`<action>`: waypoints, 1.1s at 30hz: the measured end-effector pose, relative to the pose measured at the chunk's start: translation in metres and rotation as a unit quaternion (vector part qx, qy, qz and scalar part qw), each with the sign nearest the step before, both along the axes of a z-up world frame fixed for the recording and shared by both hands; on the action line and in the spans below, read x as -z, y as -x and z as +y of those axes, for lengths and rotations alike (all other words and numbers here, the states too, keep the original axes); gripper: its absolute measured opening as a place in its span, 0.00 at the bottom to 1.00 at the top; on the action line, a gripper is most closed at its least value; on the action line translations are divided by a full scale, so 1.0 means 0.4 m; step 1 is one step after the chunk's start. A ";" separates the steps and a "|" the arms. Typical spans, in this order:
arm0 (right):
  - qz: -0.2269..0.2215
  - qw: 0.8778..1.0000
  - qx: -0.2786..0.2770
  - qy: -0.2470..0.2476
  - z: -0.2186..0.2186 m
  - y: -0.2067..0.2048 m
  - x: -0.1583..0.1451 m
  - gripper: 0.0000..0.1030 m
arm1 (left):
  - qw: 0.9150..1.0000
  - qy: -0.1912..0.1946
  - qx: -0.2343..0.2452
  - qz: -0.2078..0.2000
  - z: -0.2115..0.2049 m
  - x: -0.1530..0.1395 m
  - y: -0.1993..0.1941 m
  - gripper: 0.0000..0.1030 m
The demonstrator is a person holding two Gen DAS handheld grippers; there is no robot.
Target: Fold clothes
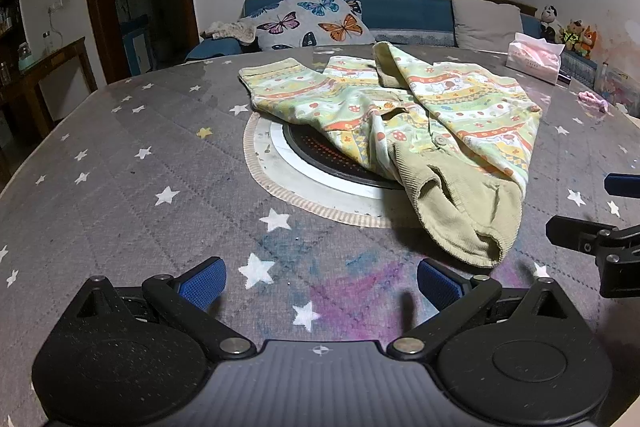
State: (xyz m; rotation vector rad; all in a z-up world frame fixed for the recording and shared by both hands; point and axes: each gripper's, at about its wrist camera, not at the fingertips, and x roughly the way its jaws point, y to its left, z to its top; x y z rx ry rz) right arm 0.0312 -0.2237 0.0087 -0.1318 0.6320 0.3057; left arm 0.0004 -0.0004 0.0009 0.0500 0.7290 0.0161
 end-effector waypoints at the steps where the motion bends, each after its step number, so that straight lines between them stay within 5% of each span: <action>1: 0.000 1.000 0.000 0.000 -0.001 -0.001 0.000 1.00 | 1.000 0.000 0.000 0.003 -0.001 -0.002 -0.001 1.00; 33: 0.010 1.000 -0.020 -0.001 0.015 -0.081 -0.017 1.00 | 1.000 -0.003 -0.003 0.001 0.016 -0.026 -0.087 1.00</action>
